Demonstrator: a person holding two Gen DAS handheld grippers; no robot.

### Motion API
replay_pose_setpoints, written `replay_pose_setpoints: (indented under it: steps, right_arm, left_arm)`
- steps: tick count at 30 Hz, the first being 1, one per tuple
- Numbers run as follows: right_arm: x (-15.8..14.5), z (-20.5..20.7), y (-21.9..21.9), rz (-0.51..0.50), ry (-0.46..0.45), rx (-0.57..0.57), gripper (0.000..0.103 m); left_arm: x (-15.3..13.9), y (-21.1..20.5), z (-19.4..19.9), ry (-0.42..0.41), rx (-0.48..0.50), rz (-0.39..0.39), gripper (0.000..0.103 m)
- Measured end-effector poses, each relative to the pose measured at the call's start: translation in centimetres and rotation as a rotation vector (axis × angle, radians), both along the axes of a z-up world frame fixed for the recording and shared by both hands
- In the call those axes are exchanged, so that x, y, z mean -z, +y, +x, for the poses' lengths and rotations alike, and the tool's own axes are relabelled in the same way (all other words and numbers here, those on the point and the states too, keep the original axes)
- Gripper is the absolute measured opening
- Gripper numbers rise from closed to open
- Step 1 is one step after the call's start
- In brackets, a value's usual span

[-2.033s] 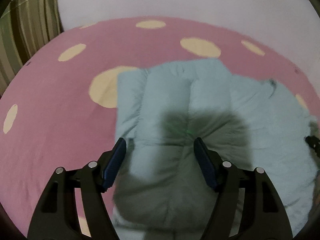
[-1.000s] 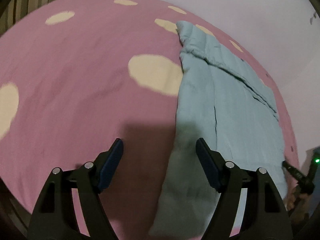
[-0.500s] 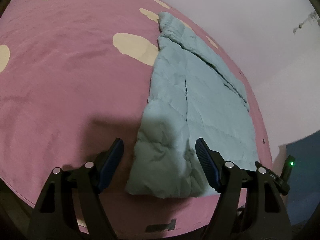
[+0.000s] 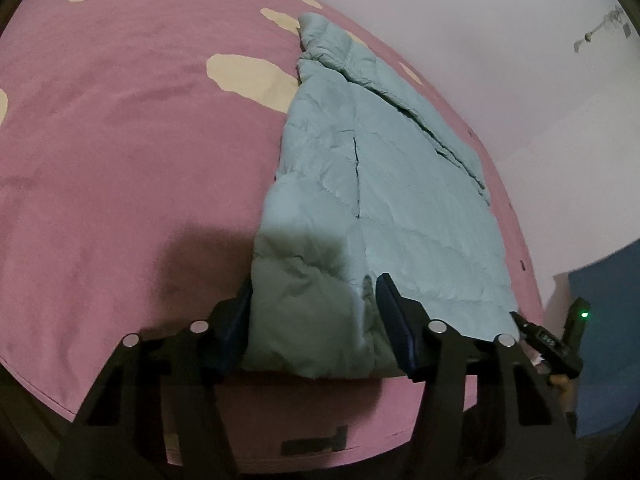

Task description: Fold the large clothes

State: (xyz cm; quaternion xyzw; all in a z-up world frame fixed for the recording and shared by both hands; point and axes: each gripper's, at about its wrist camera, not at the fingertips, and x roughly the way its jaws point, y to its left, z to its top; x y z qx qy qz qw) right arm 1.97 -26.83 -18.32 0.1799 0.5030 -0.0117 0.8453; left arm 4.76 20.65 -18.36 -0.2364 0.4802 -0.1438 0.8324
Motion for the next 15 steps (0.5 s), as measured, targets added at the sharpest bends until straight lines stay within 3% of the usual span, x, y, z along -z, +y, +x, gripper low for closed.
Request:
replay_pose_setpoints:
  steps: [7,10,15]
  right_arm:
    - [-0.1,-0.6,0.5,0.035,-0.012,-0.034,0.023]
    - [-0.2,-0.8,0.6,0.061,-0.023,-0.043,0.014]
    - [-0.9,-0.9,-0.1,0.160,-0.049,-0.028,0.009]
  left_arm:
    - [0.1,0.0,-0.3,0.008,-0.006,-0.017,0.033]
    - [0.0,-0.1,-0.5,0.006,0.005,-0.036,0.019]
    - [-1.9,0.0,-0.7,-0.050,-0.020,-0.064,0.008]
